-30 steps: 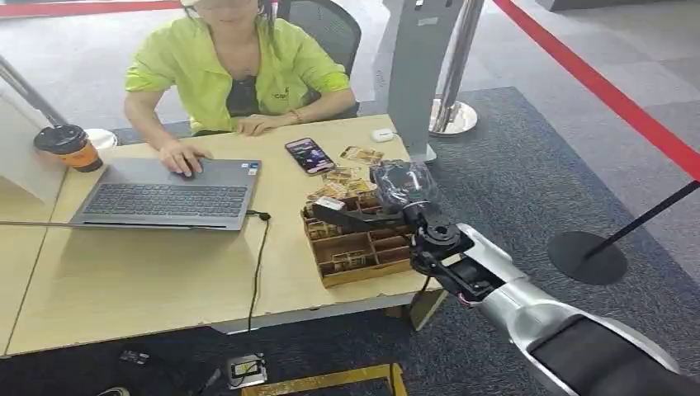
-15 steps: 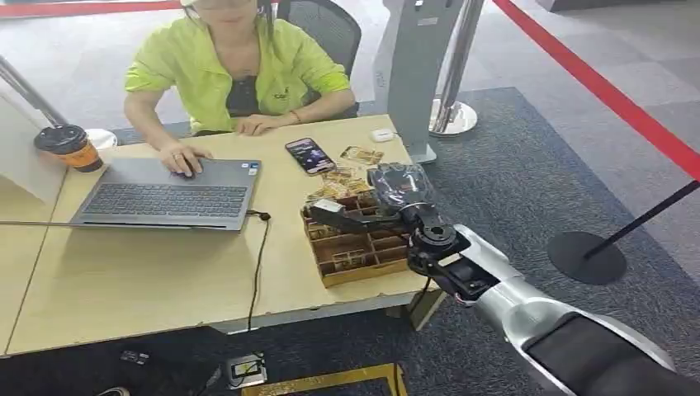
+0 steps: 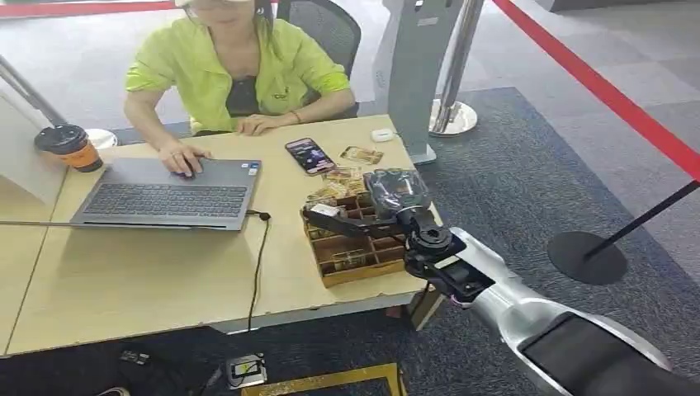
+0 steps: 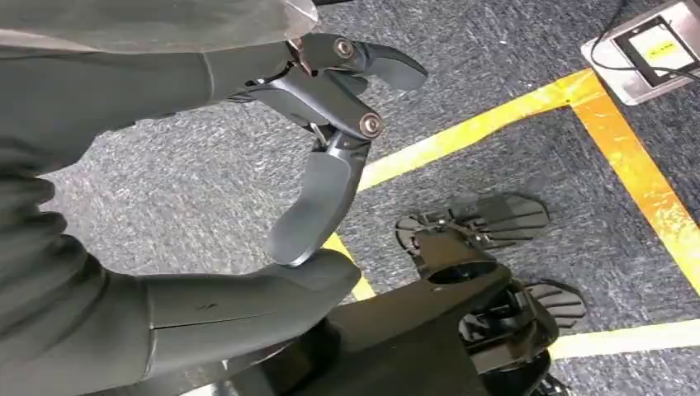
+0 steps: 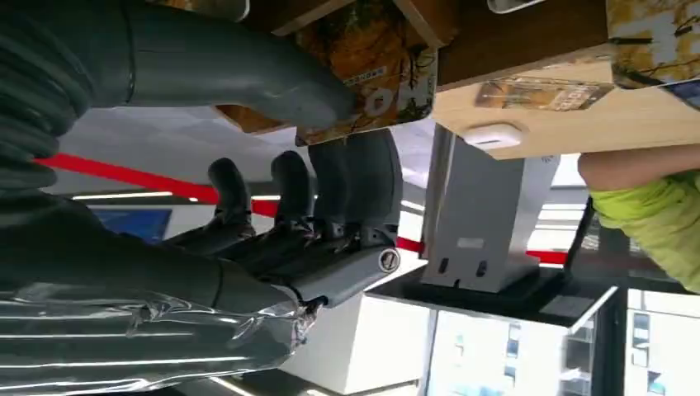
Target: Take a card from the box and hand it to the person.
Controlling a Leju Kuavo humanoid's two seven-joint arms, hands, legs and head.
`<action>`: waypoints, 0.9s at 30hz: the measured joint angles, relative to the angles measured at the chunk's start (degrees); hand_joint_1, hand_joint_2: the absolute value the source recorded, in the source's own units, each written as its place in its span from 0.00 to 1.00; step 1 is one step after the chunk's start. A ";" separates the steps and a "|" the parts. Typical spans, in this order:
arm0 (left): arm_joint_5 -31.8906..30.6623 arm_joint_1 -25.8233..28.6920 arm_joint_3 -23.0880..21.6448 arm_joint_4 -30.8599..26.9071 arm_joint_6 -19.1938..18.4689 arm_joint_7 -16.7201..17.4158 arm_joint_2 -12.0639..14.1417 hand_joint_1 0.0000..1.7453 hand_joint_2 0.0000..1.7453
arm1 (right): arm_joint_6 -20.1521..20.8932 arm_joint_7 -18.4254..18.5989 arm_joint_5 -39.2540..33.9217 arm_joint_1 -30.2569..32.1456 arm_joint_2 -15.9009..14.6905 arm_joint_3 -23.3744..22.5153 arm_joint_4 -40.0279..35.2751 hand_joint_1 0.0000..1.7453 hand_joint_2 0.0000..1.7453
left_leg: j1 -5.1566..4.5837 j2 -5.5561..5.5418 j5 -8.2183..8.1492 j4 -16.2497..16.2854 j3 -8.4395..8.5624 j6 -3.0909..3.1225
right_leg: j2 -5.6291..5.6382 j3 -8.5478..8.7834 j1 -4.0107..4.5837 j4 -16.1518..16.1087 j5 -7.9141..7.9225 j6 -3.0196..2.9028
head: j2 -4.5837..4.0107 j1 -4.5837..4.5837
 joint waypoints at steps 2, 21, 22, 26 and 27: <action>0.07 0.00 0.00 0.00 0.00 0.00 0.00 0.00 1.00 | -0.28 -0.02 -0.35 -0.01 0.09 0.07 0.18 0.90 1.00 | 0.00 0.00 0.00 0.00 0.00 0.00 | 0.01 0.00 0.00 0.00 0.00 0.00 | 0.00 0.00; 1.33 0.58 0.00 0.00 0.22 -0.98 0.04 0.00 1.00 | 12.55 -6.04 -8.49 0.88 -3.32 0.15 -9.64 1.00 1.00 | 0.00 0.06 0.00 0.01 0.08 0.00 | 0.06 0.00 0.00 0.00 0.01 -0.01 | 0.00 0.02; 1.33 0.60 0.00 0.00 -0.05 -1.01 0.04 0.00 1.00 | 14.43 -7.02 -9.85 0.79 -3.89 0.15 -10.76 1.00 1.00 | 0.00 0.06 0.00 0.01 0.08 0.00 | 0.07 0.00 0.00 0.00 0.03 -0.03 | 0.00 0.00; 1.25 0.67 0.00 0.00 -0.68 -1.05 0.04 0.00 1.00 | 21.56 -10.39 -14.54 -1.14 -7.57 0.33 -16.07 1.00 1.00 | -0.01 0.05 0.01 0.05 0.06 0.01 | 0.04 0.00 -0.01 0.00 0.04 -0.02 | 0.00 0.00; 1.31 0.69 0.00 0.00 -0.68 -1.16 0.04 0.00 1.00 | 22.60 -11.04 -15.28 -2.10 -8.52 0.37 -17.28 1.00 1.00 | -0.01 0.05 0.01 0.06 0.06 0.01 | 0.06 -0.01 -0.01 0.01 0.05 -0.01 | 0.00 0.02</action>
